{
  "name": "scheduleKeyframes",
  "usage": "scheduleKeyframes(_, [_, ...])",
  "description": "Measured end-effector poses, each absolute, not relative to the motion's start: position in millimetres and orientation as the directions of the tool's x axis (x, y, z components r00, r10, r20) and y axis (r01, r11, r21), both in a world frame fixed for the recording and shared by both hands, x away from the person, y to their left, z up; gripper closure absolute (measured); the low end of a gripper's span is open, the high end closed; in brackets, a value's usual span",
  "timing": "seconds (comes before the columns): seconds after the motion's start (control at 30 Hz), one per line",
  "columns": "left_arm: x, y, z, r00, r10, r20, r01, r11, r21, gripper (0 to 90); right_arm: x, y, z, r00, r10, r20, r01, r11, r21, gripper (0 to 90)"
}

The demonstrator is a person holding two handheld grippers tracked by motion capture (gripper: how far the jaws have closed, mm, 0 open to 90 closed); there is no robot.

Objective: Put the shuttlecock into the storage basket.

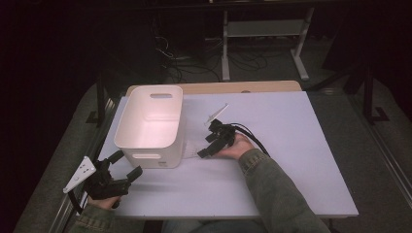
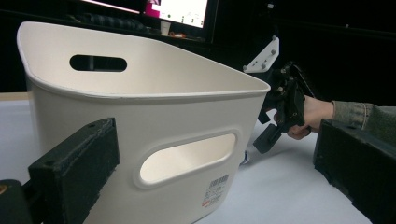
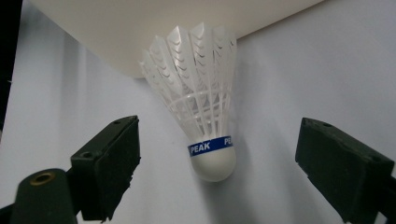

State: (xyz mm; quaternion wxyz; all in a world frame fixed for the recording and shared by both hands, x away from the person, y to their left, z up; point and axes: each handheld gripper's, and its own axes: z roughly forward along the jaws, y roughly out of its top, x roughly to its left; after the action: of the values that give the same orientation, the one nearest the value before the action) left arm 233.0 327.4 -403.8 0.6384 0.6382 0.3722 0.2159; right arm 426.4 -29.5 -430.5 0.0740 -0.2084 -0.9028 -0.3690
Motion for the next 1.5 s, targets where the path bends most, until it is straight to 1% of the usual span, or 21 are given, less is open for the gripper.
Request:
scheduleKeyframes(0.23, [232.9, 327.6, -403.7, 0.631, 0.75, -0.197, 0.198, 0.089, 0.976, 0.0, 425.5, -28.9, -431.4, -0.909, 0.319, 0.267, 0.415, 0.648, 0.638, 22.1])
scheduleKeyframes(0.53, [232.9, 327.6, -403.7, 0.628, 0.751, -0.202, 0.202, 0.094, 0.975, 0.0, 426.1, -27.6, -436.0, -0.914, 0.302, 0.271, 0.406, 0.663, 0.629, 38.4])
scheduleKeyframes(0.67, [233.0, 327.6, -403.7, 0.629, 0.751, -0.201, 0.2, 0.093, 0.975, 0.0, 426.0, -26.8, -437.4, -0.919, 0.291, 0.266, 0.394, 0.675, 0.624, 41.9])
scheduleKeyframes(0.93, [232.9, 327.6, -403.7, 0.629, 0.751, -0.203, 0.202, 0.095, 0.975, 0.0, 423.9, -24.6, -438.9, -0.927, 0.265, 0.266, 0.374, 0.697, 0.612, 54.4])
scheduleKeyframes(1.07, [233.0, 327.6, -403.8, 0.629, 0.751, -0.203, 0.203, 0.094, 0.975, 0.0, 423.3, -23.8, -439.7, -0.934, 0.257, 0.248, 0.357, 0.707, 0.611, 58.0])
scheduleKeyframes(1.13, [232.9, 327.5, -403.7, 0.629, 0.75, -0.204, 0.202, 0.095, 0.975, 0.0, 423.6, -24.0, -440.1, -0.938, 0.247, 0.244, 0.346, 0.711, 0.612, 61.2])
scheduleKeyframes(1.4, [233.0, 327.6, -403.8, 0.63, 0.75, -0.203, 0.202, 0.094, 0.975, 0.0, 421.8, -23.9, -439.0, -0.941, 0.238, 0.24, 0.337, 0.721, 0.605, 63.2])
scheduleKeyframes(1.5, [232.9, 327.6, -403.8, 0.629, 0.75, -0.204, 0.203, 0.095, 0.975, 0.0, 421.9, -24.5, -438.4, -0.948, 0.226, 0.223, 0.317, 0.722, 0.614, 63.4])
